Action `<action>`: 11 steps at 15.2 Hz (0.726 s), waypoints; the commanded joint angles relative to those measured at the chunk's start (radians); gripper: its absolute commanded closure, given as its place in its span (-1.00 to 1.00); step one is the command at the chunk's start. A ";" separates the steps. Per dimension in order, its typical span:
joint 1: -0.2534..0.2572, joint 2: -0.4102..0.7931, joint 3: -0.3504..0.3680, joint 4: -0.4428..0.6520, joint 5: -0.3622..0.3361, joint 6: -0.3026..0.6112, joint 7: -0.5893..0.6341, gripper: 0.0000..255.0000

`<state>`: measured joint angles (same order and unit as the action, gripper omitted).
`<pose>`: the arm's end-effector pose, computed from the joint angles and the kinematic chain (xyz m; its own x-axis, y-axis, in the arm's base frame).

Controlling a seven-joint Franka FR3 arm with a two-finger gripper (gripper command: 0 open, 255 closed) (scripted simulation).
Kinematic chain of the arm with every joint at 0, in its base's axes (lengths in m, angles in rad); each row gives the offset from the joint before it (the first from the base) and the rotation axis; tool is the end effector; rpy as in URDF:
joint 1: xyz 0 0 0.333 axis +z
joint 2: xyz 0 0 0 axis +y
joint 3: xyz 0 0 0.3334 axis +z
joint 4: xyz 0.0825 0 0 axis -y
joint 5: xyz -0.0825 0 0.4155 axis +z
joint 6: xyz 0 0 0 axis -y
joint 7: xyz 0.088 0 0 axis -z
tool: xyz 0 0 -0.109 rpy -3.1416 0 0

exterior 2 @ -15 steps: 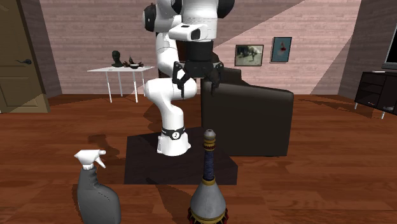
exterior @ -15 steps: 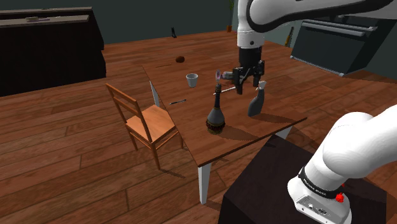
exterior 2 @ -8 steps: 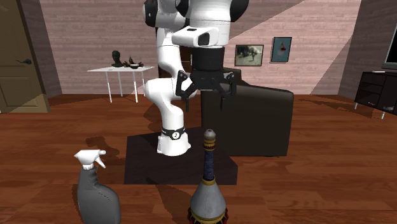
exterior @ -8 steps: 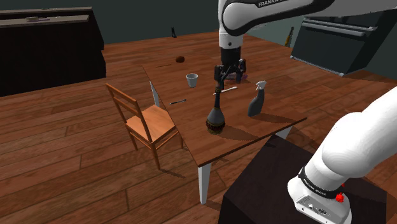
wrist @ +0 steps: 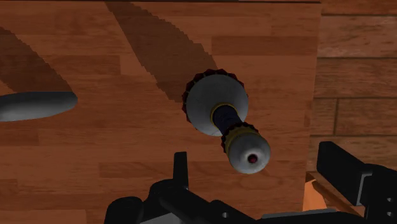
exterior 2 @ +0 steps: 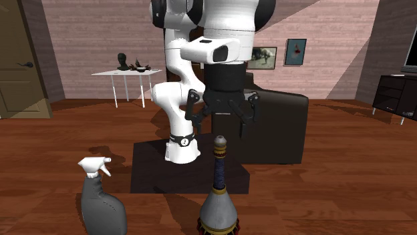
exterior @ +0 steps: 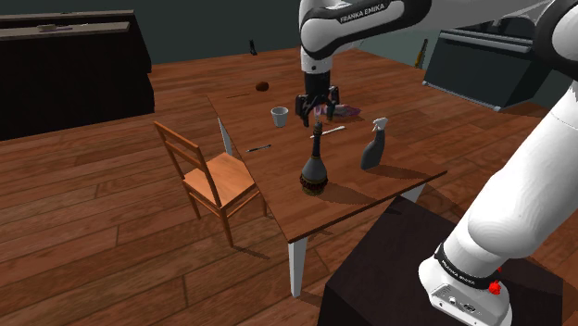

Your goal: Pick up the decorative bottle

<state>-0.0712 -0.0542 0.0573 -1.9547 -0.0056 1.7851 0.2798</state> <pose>0.5590 -0.0078 0.4955 0.9513 -0.2887 -0.1084 -0.2860 -0.9574 0.0399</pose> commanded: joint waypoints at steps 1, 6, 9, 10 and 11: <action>0.000 0.006 0.000 -0.019 -0.001 0.026 0.001 -1.00; 0.000 0.015 0.000 -0.057 -0.001 0.073 0.002 -1.00; 0.001 0.016 0.001 -0.057 -0.001 0.074 0.003 1.00; 0.001 0.016 0.001 -0.057 -0.001 0.073 0.003 1.00; 0.001 0.016 0.001 -0.056 -0.001 0.073 0.003 1.00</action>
<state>-0.0709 -0.0389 0.0577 -2.0101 -0.0069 1.8582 0.2829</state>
